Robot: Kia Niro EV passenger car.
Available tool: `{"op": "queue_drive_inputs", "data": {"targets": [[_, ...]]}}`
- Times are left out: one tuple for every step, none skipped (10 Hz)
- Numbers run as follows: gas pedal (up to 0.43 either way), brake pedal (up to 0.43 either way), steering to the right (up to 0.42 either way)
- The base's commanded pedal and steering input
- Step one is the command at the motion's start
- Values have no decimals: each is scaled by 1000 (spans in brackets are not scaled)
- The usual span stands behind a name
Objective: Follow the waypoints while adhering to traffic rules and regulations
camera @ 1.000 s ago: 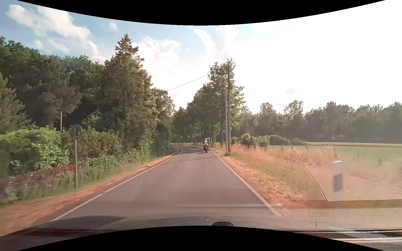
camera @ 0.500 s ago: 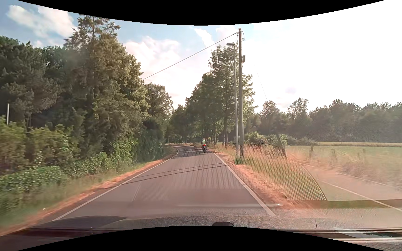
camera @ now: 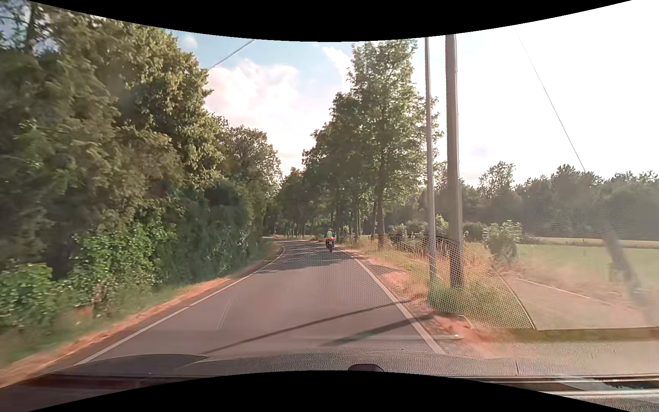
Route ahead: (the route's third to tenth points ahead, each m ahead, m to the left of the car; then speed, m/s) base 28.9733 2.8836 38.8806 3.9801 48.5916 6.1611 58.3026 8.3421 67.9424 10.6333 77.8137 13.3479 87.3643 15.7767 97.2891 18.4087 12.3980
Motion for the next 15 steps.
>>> {"op": "queue_drive_inputs", "data": {"targets": [[157, 0, -6], [157, 0, -6], [157, 0, -6], [150, 0, -9], [150, 0, -10], [150, 0, -12], [150, 0, -18], [150, 0, -21], [150, 0, -21], [150, 0, -21], [150, 0, -23], [150, 0, -26], [157, 0, -29], [157, 0, -31], [157, 0, -32]]}}
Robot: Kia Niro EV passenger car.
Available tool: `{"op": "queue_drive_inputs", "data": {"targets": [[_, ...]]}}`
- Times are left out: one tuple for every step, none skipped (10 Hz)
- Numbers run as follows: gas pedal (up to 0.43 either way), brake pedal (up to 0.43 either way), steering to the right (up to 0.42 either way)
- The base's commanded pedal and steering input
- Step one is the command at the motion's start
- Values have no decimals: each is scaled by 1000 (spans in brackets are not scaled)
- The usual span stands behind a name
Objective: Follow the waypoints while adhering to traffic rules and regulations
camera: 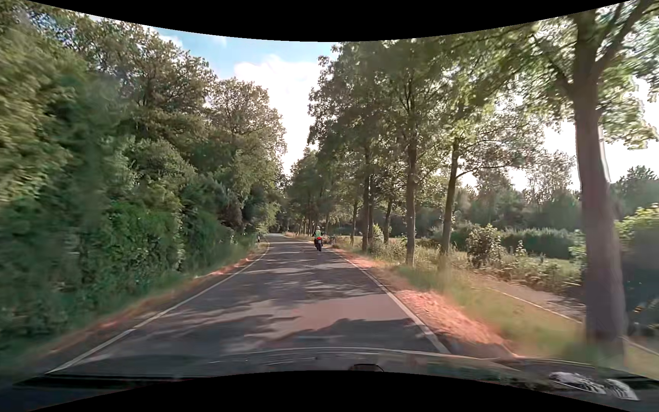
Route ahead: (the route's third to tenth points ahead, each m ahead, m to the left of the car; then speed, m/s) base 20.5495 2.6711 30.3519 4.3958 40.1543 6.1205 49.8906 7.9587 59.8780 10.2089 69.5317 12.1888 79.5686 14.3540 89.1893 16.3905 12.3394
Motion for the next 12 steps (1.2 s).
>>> {"op": "queue_drive_inputs", "data": {"targets": [[157, 0, -31], [157, 0, -31], [157, 0, -31], [169, 0, -32], [169, 0, -35], [169, 0, -36], [169, 0, -36], [169, 0, -33], [169, 0, -32], [169, 0, -32], [169, 0, -32], [169, 0, -31]]}}
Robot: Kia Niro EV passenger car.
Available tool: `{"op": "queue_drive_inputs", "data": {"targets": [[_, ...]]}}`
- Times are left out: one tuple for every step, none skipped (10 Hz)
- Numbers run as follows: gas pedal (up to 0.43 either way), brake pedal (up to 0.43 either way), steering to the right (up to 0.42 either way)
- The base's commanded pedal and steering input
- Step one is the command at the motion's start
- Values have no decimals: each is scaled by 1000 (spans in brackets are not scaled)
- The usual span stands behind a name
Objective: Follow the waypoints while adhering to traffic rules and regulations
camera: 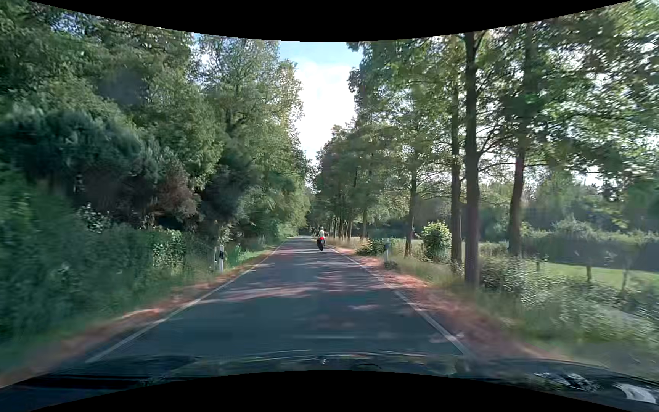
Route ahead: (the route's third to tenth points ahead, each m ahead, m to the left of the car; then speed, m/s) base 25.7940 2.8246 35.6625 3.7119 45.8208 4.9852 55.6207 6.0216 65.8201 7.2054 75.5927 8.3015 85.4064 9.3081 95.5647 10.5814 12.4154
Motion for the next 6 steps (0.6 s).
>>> {"op": "queue_drive_inputs", "data": {"targets": [[169, 0, -30], [169, 0, -28], [169, 0, -26], [169, 0, -25], [169, 0, -26], [169, 0, -26]]}}
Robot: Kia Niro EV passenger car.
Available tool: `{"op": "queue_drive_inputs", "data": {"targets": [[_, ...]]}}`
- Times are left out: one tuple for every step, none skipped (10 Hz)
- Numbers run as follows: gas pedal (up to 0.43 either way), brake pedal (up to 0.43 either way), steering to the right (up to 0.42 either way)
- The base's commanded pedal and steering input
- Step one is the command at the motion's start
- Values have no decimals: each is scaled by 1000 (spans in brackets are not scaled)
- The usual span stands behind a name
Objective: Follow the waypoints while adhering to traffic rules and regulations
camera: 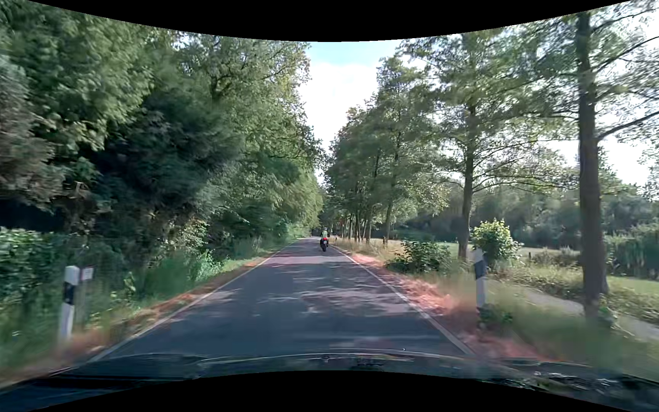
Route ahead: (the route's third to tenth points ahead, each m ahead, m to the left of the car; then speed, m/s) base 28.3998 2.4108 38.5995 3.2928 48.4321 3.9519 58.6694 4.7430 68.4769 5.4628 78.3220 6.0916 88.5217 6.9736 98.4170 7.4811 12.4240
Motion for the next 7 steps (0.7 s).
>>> {"op": "queue_drive_inputs", "data": {"targets": [[169, 0, -25], [169, 0, -25], [169, 0, -22], [169, 0, -20], [169, 0, -20], [169, 0, -20], [169, 0, -19]]}}
